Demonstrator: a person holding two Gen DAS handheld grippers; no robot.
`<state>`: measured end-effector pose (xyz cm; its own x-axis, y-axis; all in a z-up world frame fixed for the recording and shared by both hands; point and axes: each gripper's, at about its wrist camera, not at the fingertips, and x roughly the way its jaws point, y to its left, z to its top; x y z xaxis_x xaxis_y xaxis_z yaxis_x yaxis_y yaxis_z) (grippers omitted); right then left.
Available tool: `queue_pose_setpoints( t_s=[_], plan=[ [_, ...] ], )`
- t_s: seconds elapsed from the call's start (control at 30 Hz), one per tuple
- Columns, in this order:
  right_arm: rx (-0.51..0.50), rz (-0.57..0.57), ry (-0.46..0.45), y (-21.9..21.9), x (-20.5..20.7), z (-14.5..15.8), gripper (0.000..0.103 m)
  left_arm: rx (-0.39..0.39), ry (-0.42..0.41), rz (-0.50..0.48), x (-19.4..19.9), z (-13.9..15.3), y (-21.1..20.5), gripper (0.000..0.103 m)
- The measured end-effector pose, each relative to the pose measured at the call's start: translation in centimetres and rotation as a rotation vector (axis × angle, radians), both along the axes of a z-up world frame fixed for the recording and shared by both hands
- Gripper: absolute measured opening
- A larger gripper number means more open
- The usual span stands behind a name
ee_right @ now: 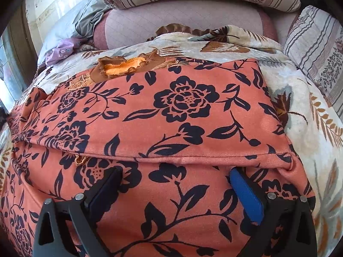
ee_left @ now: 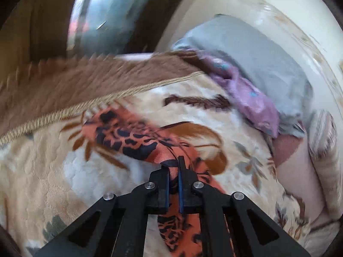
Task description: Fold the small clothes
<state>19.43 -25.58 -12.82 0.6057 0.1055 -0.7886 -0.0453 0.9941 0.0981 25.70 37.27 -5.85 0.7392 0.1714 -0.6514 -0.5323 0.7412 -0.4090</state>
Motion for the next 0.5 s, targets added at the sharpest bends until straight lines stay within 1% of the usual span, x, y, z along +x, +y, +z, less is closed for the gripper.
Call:
queue_pose_setpoints(
  t_s=[0.1, 0.17, 0.23, 0.27, 0.3, 0.33, 0.37, 0.4, 0.43, 0.47, 0.5],
  plan=[
    [0.004, 0.0, 0.0, 0.0, 0.0, 0.0, 0.102, 0.187, -0.13, -0.204, -0.5, 6.9, -9.6, 0.006],
    [0.009, 0.0, -0.001, -0.1, 0.0, 0.0, 0.102, 0.281, -0.203, -0.357, -0.7, 10.4, -17.2, 0.006],
    [0.025, -0.002, -0.003, -0.3, 0.0, 0.0, 0.102, 0.331, -0.257, -0.487, -1.4, 12.2, -24.4, 0.006],
    [0.036, -0.003, -0.005, -0.4, -0.1, 0.1, 0.103, 0.345, -0.267, -0.55, -1.9, 12.4, -28.0, 0.007],
    [0.049, -0.004, -0.008, -0.6, -0.1, 0.1, 0.103, 0.348, -0.265, -0.605, -2.3, 12.3, -31.3, 0.009],
    [0.069, -0.007, -0.013, -0.8, -0.2, 0.2, 0.103, 0.343, -0.248, -0.666, -2.4, 11.5, -34.7, 0.01],
    [0.091, -0.009, -0.017, -1.1, -0.2, 0.3, 0.103, 0.346, -0.209, -0.74, -2.4, 10.3, -37.8, 0.027],
    [0.116, -0.012, -0.021, -1.5, -0.2, 0.4, 0.103, 0.36, -0.149, -0.815, -2.1, 8.5, -40.7, 0.067],
    [0.143, -0.014, -0.025, -1.8, -0.3, 0.4, 0.103, 0.365, -0.072, -0.875, -1.7, 6.1, -43.2, 0.081],
    [0.178, -0.019, -0.03, -2.2, -0.4, 0.5, 0.103, 0.354, 0.006, -0.92, -1.7, 3.5, -44.6, 0.089],
    [0.213, -0.024, -0.036, -2.7, -0.5, 0.6, 0.103, 0.342, 0.101, -0.956, -1.4, 1.1, -45.5, 0.087]
  ],
)
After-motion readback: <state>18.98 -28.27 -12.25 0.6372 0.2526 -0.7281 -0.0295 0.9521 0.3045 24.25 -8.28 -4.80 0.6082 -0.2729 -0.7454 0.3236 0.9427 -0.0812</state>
